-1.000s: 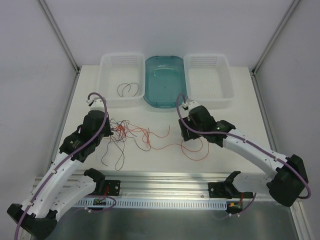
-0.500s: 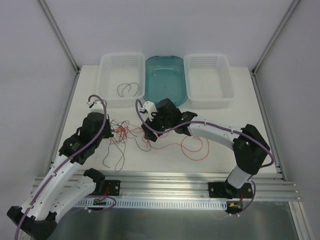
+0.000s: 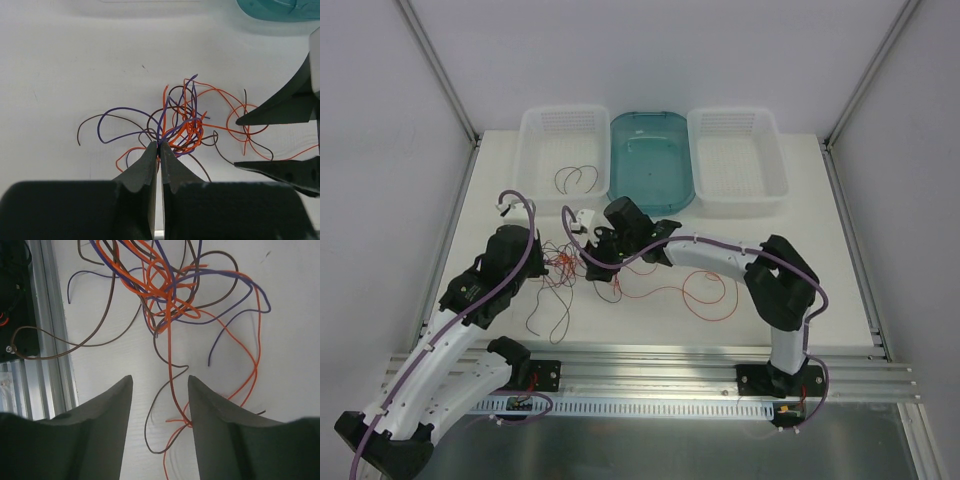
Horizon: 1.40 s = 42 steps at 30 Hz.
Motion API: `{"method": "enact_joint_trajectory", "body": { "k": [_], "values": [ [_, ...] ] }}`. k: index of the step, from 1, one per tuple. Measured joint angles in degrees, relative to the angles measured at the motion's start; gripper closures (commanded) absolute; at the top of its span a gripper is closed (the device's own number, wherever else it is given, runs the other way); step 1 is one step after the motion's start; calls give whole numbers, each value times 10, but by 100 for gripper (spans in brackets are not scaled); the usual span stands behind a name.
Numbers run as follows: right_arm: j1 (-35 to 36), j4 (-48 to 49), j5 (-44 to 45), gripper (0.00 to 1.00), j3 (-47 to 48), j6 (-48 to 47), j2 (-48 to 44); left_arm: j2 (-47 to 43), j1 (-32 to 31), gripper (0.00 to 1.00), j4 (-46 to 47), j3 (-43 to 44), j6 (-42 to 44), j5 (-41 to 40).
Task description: Untangle the cables
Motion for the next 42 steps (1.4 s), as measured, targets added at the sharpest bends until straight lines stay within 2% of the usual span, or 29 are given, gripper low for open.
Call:
{"method": "enact_joint_trajectory", "body": {
  "k": [1,2,4,5,9,12,18,24,28,33,38,42],
  "values": [
    [0,0,-1,58,1,0,6,0,0,100,0,-1,0,0],
    [0,-2,-2,72,1,0,11,0,0,100,0,-2,0,0],
    [0,-4,-1,87,1,-3,12,0,0,100,0,-4,0,-1],
    [-1,-3,0,99,1,-3,12,0,0,100,0,-4,0,-2],
    [-5,-3,7,99,-10,-4,-6,0,0,100,1,-4,0,-7],
    [-9,-20,26,99,-40,-8,-62,0,0,100,1,-4,0,-21],
    [-41,-57,65,99,-87,-12,-248,0,0,100,-2,-4,-1,-53],
    [-79,-105,94,99,-92,-12,-445,16,11,100,-10,-4,-2,-78],
    [-110,-151,123,99,-91,-9,-529,21,15,100,-19,-4,-3,-82],
    [-146,-201,207,99,-111,21,-568,20,22,100,-19,-4,-5,-94],
    [-166,-240,306,99,-217,97,-563,19,23,100,-20,-4,-6,-103],
    [-170,-278,369,92,-306,178,-558,19,23,100,-20,-4,-7,-104]
  ]
}}
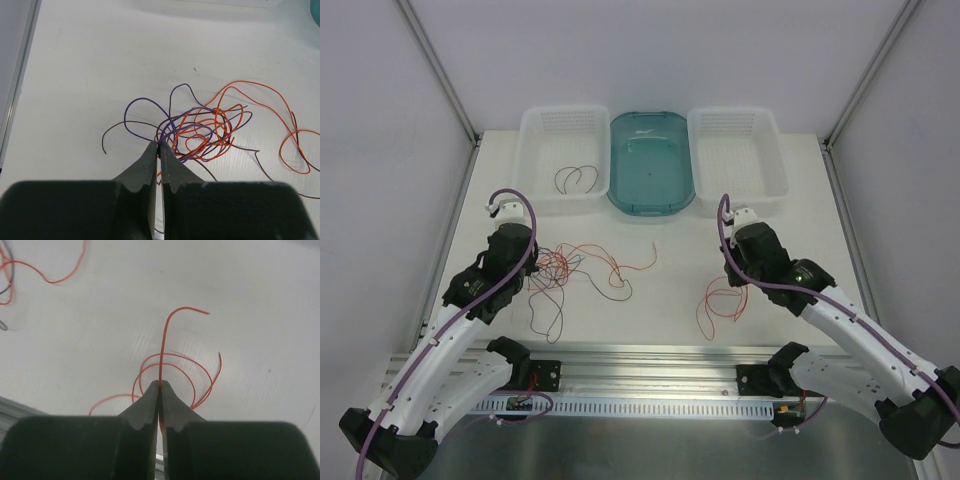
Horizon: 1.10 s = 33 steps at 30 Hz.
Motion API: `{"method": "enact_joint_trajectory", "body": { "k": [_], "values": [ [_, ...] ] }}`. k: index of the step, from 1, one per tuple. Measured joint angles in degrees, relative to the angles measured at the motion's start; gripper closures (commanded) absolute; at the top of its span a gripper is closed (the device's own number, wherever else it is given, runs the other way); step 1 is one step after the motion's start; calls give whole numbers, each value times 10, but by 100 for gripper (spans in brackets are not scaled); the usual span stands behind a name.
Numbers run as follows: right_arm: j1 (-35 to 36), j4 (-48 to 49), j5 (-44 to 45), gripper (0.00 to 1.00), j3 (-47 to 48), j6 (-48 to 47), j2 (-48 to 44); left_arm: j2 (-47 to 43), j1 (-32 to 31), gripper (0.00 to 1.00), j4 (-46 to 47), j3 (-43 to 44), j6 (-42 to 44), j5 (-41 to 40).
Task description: Untangle the cables
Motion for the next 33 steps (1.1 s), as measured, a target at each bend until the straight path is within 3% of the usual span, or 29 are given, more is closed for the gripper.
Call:
{"method": "enact_joint_trajectory", "body": {
  "k": [10,11,12,15,18,20,23,26,27,29,33],
  "values": [
    [-24,-12,69,71,-134,163,32,-5,0,100,0,0,0,0],
    [-29,-6,69,66,-142,174,46,-6,0,100,0,0,-1,1],
    [-33,1,68,53,-150,183,62,-7,0,100,0,0,-1,1],
    [-42,19,61,38,-162,206,102,-8,0,100,0,0,-1,2],
    [-45,40,52,36,-165,223,125,-8,0,100,0,0,-1,4],
    [-45,52,49,37,-165,231,134,-8,0,100,0,0,-1,7],
    [-49,72,47,48,-167,239,150,-8,0,100,0,0,-1,13],
    [-54,82,42,72,-172,244,165,-8,0,100,0,0,-1,15],
    [-56,83,43,88,-173,244,170,-8,0,100,0,0,-1,16],
    [-57,83,47,99,-173,243,170,-8,0,100,0,0,-1,17],
    [-59,59,47,99,-161,236,159,-7,0,100,0,0,-1,21]
  ]
}}
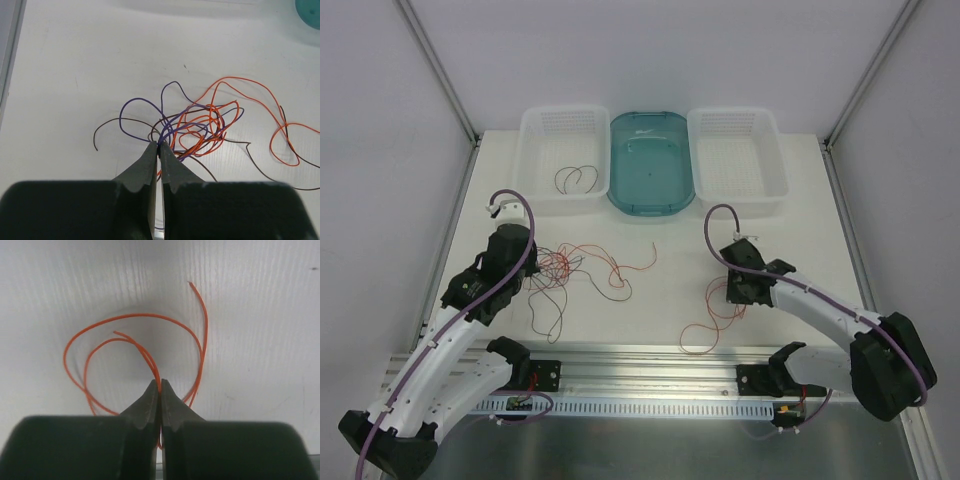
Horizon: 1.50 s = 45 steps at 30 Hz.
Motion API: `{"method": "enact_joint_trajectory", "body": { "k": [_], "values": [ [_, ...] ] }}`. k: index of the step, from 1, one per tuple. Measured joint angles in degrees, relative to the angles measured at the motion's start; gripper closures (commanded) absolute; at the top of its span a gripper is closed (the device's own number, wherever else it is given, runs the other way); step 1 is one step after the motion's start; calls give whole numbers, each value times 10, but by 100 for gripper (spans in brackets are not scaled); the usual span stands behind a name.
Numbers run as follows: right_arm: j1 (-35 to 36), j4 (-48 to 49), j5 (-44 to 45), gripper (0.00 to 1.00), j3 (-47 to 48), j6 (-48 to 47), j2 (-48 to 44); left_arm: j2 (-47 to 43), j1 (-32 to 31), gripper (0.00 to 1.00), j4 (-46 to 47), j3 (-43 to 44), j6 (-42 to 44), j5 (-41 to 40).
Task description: Untangle the cables
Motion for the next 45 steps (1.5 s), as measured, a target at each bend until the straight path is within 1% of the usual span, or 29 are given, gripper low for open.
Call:
{"method": "enact_joint_trajectory", "body": {
  "k": [2,4,7,11,14,17,21,23,30,35,37,38,40,41,44,45],
  "values": [
    [0,-34,3,99,32,-14,-21,2,0,100,0,0,0,7],
    [0,-69,10,99,86,-31,-38,5,0,100,0,0,0,11],
    [0,-113,30,99,210,-68,-52,14,0,100,0,0,0,19],
    [0,-138,58,99,386,-120,-44,28,0,100,0,0,0,35],
    [-1,-143,82,99,509,-164,-20,33,0,100,0,0,0,46],
    [-7,-140,99,99,626,-212,31,36,0,100,0,0,0,55],
    [-33,-114,108,99,745,-271,112,37,0,100,0,0,0,67],
    [-49,-83,111,99,788,-301,154,38,0,100,0,0,0,72],
    [-119,25,105,99,807,-344,245,47,0,100,1,0,0,87],
    [-170,91,92,98,836,-346,351,54,0,100,3,0,0,97],
    [-186,106,84,91,852,-343,403,59,0,100,4,0,0,101],
    [-193,110,79,76,862,-340,432,62,0,100,4,0,0,102],
    [-203,114,73,62,876,-335,486,68,0,100,4,0,0,104],
    [-206,114,71,50,877,-334,505,70,0,100,4,0,0,107],
    [-212,98,68,36,875,-332,558,72,0,100,4,0,0,112],
    [-212,94,64,34,869,-331,565,72,0,100,4,0,0,112]
  ]
}}
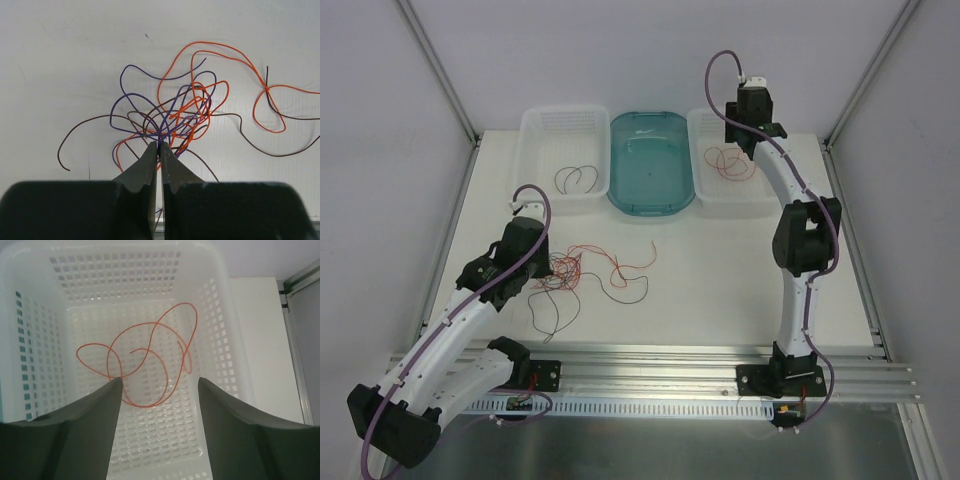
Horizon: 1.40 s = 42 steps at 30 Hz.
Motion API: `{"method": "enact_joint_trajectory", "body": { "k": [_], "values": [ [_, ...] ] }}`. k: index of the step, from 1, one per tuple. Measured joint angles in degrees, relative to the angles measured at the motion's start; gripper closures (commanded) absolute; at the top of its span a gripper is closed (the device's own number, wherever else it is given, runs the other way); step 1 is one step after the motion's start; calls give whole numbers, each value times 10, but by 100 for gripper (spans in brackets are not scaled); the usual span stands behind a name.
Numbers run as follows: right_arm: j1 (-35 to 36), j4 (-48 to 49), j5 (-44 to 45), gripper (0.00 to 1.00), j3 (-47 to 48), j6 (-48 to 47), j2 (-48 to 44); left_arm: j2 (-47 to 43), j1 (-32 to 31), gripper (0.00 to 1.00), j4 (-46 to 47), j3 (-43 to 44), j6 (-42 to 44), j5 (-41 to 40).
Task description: Untangle the cables
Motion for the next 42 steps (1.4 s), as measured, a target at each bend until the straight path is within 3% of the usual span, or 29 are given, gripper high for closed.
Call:
{"method": "enact_joint_trajectory", "body": {
  "k": [5,12,20,30,42],
  "values": [
    [2,-10,-33,25,-71,13,-27,0,0,100,0,0,0,3],
    [21,-19,-130,21,-194,33,-185,-4,0,100,0,0,0,7],
    [154,-16,-256,24,-316,54,-348,-23,7,100,1,0,0,16],
    [333,-41,-311,31,-466,103,-315,-55,7,100,5,0,0,16],
    [429,54,-290,36,-468,161,-170,-84,7,100,15,-2,0,30]
  ]
}}
